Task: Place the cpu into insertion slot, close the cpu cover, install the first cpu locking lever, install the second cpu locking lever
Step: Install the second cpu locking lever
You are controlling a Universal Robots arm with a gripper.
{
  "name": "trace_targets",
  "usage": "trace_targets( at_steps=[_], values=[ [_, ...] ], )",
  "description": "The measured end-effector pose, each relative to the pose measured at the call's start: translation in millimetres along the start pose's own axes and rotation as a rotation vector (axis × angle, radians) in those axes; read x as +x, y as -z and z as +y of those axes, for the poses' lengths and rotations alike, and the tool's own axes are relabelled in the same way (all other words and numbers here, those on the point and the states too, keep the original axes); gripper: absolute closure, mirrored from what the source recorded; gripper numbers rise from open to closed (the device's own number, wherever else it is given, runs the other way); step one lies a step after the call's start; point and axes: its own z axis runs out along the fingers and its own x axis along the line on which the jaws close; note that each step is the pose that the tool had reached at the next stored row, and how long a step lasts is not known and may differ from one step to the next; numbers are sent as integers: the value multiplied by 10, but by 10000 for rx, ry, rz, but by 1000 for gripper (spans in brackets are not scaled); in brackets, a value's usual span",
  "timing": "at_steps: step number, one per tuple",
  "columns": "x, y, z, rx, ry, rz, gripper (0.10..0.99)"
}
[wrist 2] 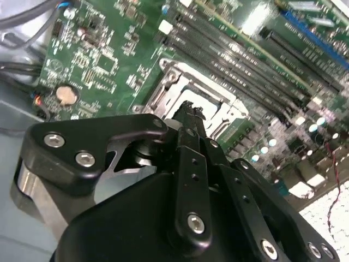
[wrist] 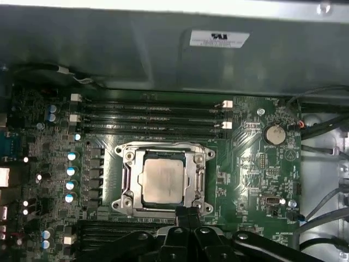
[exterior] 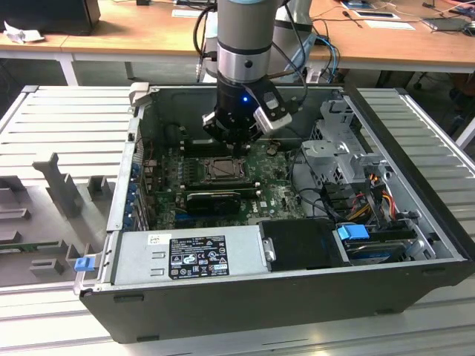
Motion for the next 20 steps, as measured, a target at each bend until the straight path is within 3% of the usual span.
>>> trace_targets(
  at_steps=[2, 5, 8, 10, 13, 16, 20],
  values=[
    [2, -38, -35, -4, -1, 38, 980],
    [4, -102, -55, -14, 452, 120, 980],
    [16, -159, -177, -30, 478, 124, 980],
    [109, -171, -233, -87, 494, 120, 980],
    [258, -180, -228, -237, 498, 111, 980],
    [362, -200, -226, -250, 512, 109, 980],
    [377, -276, -232, -248, 580, 121, 980]
  ],
)
